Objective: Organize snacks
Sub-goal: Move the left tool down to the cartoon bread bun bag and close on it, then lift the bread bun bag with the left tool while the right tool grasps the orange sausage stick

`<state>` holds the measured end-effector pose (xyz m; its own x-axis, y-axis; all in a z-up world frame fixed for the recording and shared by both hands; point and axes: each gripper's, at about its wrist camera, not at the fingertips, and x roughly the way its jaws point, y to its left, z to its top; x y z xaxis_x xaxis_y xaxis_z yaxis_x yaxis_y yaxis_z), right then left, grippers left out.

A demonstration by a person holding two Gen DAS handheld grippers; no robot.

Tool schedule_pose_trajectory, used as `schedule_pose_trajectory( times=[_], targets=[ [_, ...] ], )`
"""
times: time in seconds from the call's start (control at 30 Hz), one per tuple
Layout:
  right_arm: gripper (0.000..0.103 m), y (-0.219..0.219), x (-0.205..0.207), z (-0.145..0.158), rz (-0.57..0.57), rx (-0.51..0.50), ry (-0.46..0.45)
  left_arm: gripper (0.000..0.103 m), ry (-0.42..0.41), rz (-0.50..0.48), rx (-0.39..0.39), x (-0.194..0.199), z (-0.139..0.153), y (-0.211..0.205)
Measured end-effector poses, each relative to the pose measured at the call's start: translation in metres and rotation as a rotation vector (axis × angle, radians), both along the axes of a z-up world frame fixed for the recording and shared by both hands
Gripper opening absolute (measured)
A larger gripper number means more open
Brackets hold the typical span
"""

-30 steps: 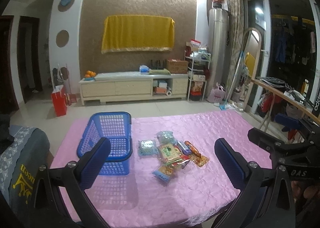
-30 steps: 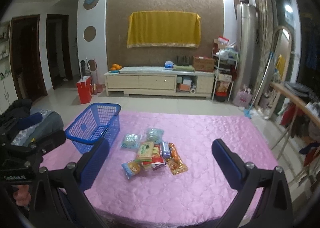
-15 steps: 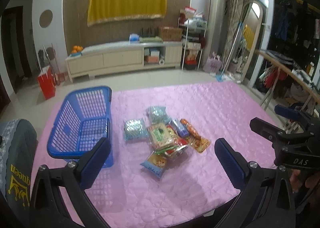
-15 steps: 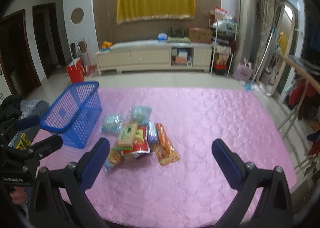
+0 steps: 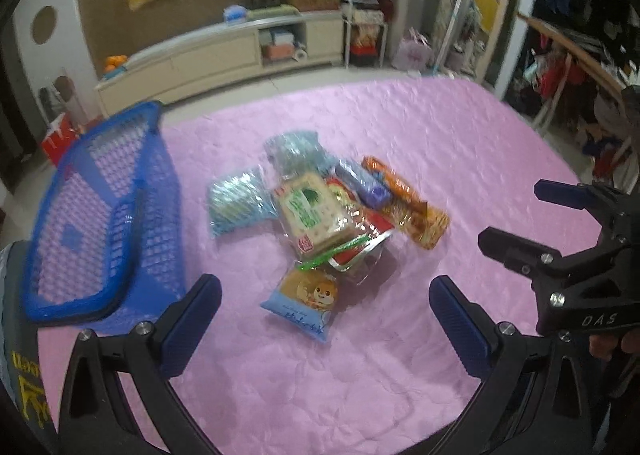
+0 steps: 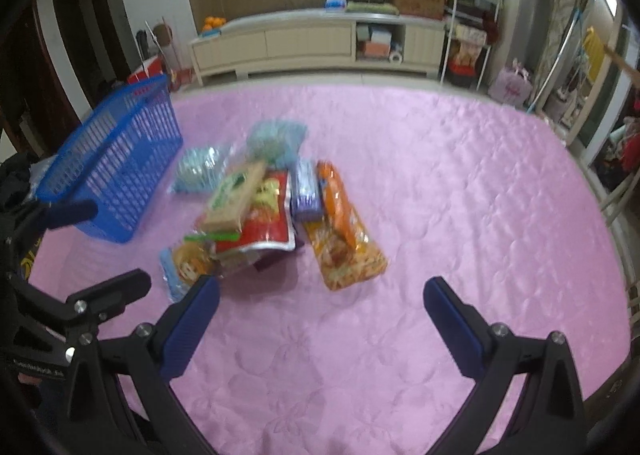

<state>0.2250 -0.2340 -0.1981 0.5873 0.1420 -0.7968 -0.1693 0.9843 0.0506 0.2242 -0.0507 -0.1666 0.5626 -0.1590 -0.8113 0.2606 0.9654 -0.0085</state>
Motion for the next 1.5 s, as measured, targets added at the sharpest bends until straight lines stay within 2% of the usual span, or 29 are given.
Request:
schedule_pose_trajectory(
  times=[0.3,0.53,0.6,0.67,0.73,0.83,0.97,1.13,1.23,1.5],
  targets=[
    [0.102,-0.002,0.017,-0.048,-0.046,0.022,0.109,0.103,0.096,-0.153,0.09,0.04,-0.062,-0.009],
    [0.102,-0.003,0.02,-0.056,-0.06,-0.016,0.12,0.103,0.168,-0.152,0.115,0.06,-0.099,-0.005],
    [0.102,-0.006,0.019,-0.056,-0.061,-0.014,0.126,0.096,0.179,-0.157,0.101,0.063,-0.104,-0.004],
    [0.102,-0.007,0.017,-0.055,-0.061,-0.028,0.127,0.076,0.198,-0.153,0.105,0.065,-0.111,-0.003],
    [0.102,-0.009,0.017,-0.054,-0.063,-0.029,0.128,0.064,0.22,-0.124,0.092,0.068,-0.118,0.001],
    [0.102,-0.01,0.015,-0.052,-0.06,-0.032,0.126,0.057,0.213,-0.083,0.049,0.069,-0.117,0.008],
    [0.102,-0.013,0.017,-0.049,-0.052,-0.031,0.131,0.053,0.214,-0.059,0.038,0.067,-0.116,0.012],
    [0.102,-0.019,0.025,-0.044,-0.03,-0.04,0.125,0.052,0.205,-0.002,-0.02,0.052,-0.103,0.021],
    [0.102,-0.018,0.032,-0.039,-0.002,-0.044,0.113,0.052,0.195,0.041,-0.029,0.043,-0.099,0.029],
    [0.077,-0.007,0.07,-0.036,0.081,-0.057,0.11,0.052,0.099,0.146,-0.058,0.034,-0.064,0.028]
  ],
)
